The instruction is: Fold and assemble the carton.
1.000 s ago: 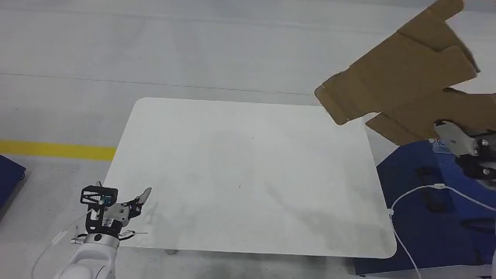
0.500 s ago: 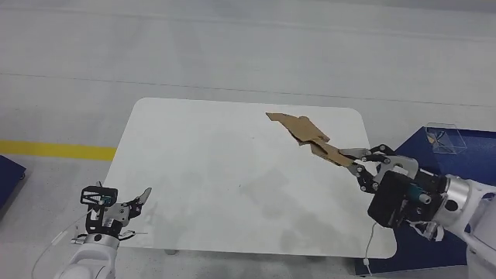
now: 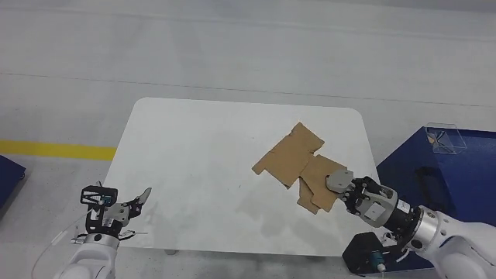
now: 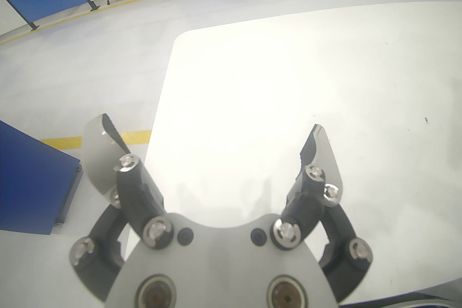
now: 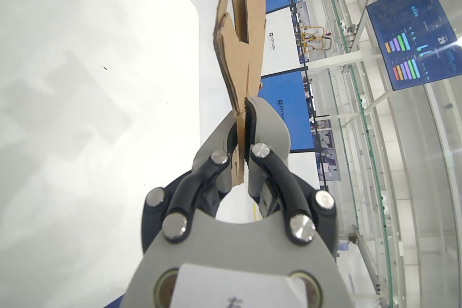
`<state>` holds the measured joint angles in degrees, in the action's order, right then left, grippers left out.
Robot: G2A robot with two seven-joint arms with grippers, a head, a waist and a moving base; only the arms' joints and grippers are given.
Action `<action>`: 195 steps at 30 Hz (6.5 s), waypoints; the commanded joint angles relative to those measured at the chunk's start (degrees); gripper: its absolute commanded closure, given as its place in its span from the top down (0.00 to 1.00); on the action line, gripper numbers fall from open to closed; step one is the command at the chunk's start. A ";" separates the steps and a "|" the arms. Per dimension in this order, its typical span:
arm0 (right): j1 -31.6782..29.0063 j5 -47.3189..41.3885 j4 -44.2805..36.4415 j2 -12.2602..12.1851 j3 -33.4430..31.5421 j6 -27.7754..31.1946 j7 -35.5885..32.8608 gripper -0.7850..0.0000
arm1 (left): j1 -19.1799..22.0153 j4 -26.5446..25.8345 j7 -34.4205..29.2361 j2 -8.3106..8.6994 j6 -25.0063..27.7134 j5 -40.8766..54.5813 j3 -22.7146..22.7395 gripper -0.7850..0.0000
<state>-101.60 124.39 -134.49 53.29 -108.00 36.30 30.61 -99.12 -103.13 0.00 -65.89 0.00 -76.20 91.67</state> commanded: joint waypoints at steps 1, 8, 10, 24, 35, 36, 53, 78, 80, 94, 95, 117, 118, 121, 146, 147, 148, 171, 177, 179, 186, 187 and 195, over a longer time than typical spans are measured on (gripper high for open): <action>-0.83 -1.46 -0.15 -0.01 -1.12 -0.18 1.74 0.00 | 0.00 0.00 0.00 0.00 0.00 0.00 0.00 1.00; 2.59 -34.41 3.49 0.24 -11.08 13.33 1.17 0.00 | 0.00 0.00 0.00 0.00 0.00 0.00 0.00 1.00; 4.18 -46.63 5.92 0.04 -13.51 18.55 -0.80 0.00 | 0.00 0.00 0.00 0.00 0.00 0.00 0.00 1.00; 8.91 -158.45 15.25 -13.26 5.58 19.68 -64.43 0.00 | 0.00 0.00 0.00 0.00 0.00 0.00 0.00 1.00; 16.90 -193.16 25.49 -12.98 23.41 0.31 -98.30 0.00 | 0.00 0.00 0.00 0.00 0.00 0.00 0.00 1.00; 16.90 -193.16 25.49 -12.98 23.41 0.31 -98.30 0.00 | 0.00 0.00 0.00 0.00 0.00 0.00 0.00 1.00; 17.05 -218.63 18.59 -11.82 16.69 -9.80 -92.52 0.00 | 0.00 0.00 0.00 0.00 0.00 0.00 0.00 1.00; 1.00 -284.74 13.60 -8.98 27.51 -71.10 -50.54 0.00 | 0.00 0.00 0.00 0.00 0.00 0.00 0.00 1.00; 2.11 -286.43 14.03 -8.84 26.60 -68.98 -48.50 0.00 | 0.00 0.00 0.00 0.00 0.00 0.00 0.00 1.00; 13.04 -234.95 20.57 -6.19 10.71 -35.01 -85.43 0.00 | 0.00 0.00 0.00 0.00 0.00 0.00 0.00 1.00; 14.02 -231.82 21.53 -6.08 9.76 -32.75 -87.82 0.00 | 0.00 0.00 0.00 0.00 0.00 0.00 0.00 1.00; 22.83 -188.84 41.22 -2.39 26.04 -13.75 -104.83 0.00 | 0.00 0.00 0.00 0.00 0.00 0.00 0.00 1.00; 23.03 -188.88 41.37 -2.30 26.37 -13.82 -104.58 0.00 | 0.00 0.00 0.00 0.00 0.00 0.00 0.00 1.00; 23.03 -188.88 41.37 -2.30 26.37 -13.82 -104.58 0.00 | 0.00 0.00 0.00 0.00 0.00 0.00 0.00 1.00; 24.85 -167.93 40.56 -0.08 37.83 -11.72 -96.58 0.00 | 8.84 -5.30 -59.23 0.31 0.65 80.27 3.63 1.00; 25.18 -167.17 40.61 0.12 38.90 -11.54 -97.07 0.00 | 9.86 -4.42 -61.76 0.42 -0.40 82.05 3.07 1.00; 25.64 -165.53 40.82 0.27 39.75 -11.05 -97.58 0.00 | 10.85 -3.78 -63.93 0.50 -0.77 83.24 2.29 1.00; 31.26 -164.76 48.09 4.49 52.60 -8.22 -97.80 0.00 | 12.41 -2.17 -70.91 1.50 4.09 89.14 -6.48 0.33; 31.80 -164.81 49.47 4.86 52.71 -7.89 -98.70 0.00 | 13.74 -0.14 -76.37 2.03 5.41 93.34 -6.70 0.00; 31.95 -164.55 49.86 5.05 53.05 -7.88 -98.61 0.00 | 13.96 0.24 -77.77 2.14 6.25 95.68 -6.80 0.00; 32.45 -163.55 50.65 5.38 53.90 -8.97 -98.55 1.00 | 14.07 2.72 -83.36 2.54 8.32 108.73 -4.79 0.00; 32.45 -163.55 50.65 5.38 53.90 -8.97 -98.55 1.00 | 14.17 2.95 -83.47 2.59 8.32 109.13 -4.41 0.00; 32.45 -163.55 50.65 5.38 53.90 -8.97 -98.55 1.00 | 14.17 2.95 -83.47 2.59 8.32 109.13 -4.41 0.00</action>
<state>-69.14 -39.16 -83.84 58.67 -54.10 27.33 -67.94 -84.95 -100.18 -83.47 -63.30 8.32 32.91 87.26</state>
